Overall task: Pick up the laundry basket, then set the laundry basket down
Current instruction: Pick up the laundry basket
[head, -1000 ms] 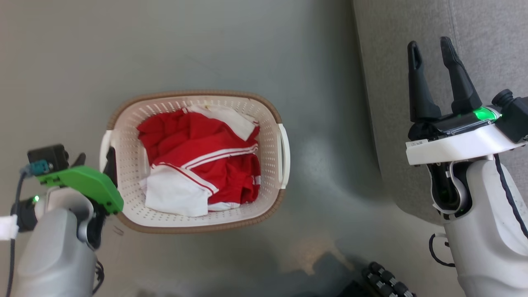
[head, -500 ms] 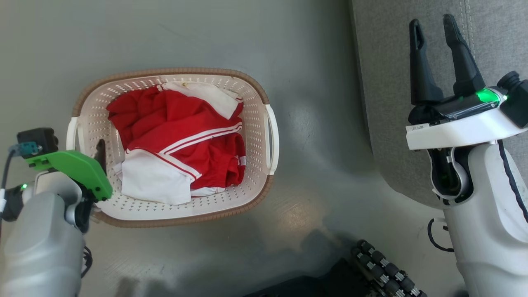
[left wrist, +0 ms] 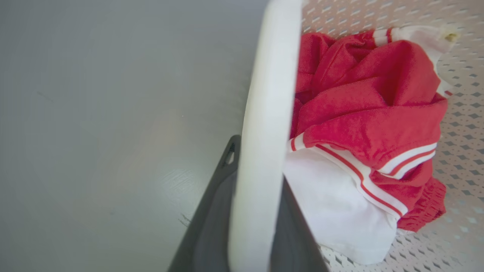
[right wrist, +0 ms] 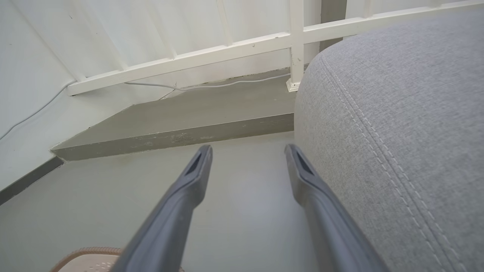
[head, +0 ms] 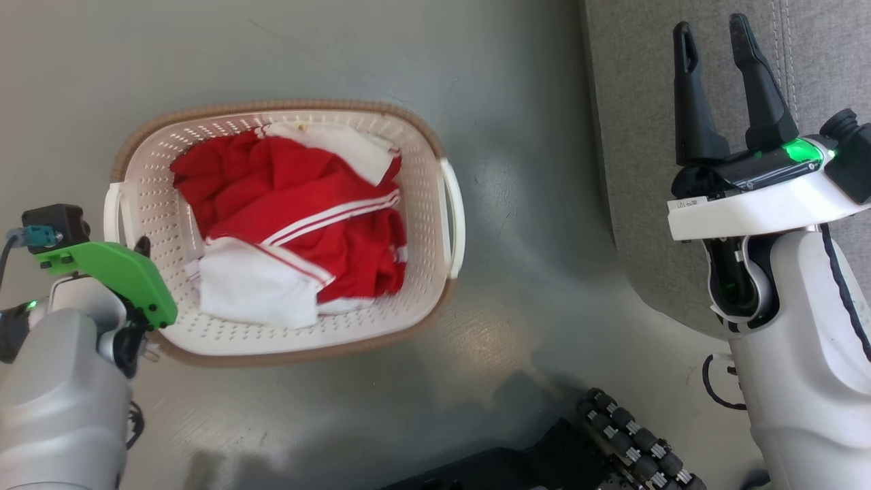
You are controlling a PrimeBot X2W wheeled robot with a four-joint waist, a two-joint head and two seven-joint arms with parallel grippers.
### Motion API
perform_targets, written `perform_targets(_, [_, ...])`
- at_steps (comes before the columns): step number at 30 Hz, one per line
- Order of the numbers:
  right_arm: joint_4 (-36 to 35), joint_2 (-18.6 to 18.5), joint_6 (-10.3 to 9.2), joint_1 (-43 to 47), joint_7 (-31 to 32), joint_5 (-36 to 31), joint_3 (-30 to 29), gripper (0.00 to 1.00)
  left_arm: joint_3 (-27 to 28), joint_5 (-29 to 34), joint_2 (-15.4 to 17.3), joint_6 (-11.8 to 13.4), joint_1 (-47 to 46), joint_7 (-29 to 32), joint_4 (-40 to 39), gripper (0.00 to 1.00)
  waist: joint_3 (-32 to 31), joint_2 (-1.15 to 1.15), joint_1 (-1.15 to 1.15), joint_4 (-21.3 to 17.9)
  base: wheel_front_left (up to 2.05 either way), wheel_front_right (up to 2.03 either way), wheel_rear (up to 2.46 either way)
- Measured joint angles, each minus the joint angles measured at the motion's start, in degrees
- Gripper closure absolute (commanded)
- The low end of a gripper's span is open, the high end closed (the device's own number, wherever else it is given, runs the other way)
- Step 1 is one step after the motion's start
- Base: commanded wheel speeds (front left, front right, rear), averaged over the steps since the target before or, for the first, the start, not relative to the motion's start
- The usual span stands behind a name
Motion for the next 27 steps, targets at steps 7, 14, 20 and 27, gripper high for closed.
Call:
perform_targets(7, [0.77, 0.05, 0.0, -0.35, 0.0, 0.01, -0.09, 0.0, 1.64, -3.49, -2.47, -0.52, -1.83, -2.14, 1.45, 1.0, -0.26, 0.0, 0.0, 0.56, 0.0, 0.0, 0.0])
perform_targets(14, [1.02, 0.19, 0.0, -0.92, 0.0, 0.02, 0.42, 0.0, -0.29, -3.1, -3.46, -0.49, -1.96, -2.96, 2.41, 1.0, -1.03, 0.0, 0.0, 0.8, 0.0, 0.0, 0.0])
perform_targets(20, [1.07, 0.21, 0.01, -1.15, 0.0, 0.11, 0.62, 0.0, -2.68, -3.11, -4.99, -0.44, -2.43, -3.24, 2.43, 1.0, -1.26, 0.0, 0.0, 0.64, 0.0, 0.0, 0.0])
perform_targets(27, [1.19, 0.2, 0.01, -1.15, 0.0, 0.11, 0.7, 0.0, -4.13, -4.01, -5.26, -0.44, -2.49, -3.18, 2.93, 1.0, -1.2, 0.0, 0.0, 0.42, 0.0, 0.0, 0.0])
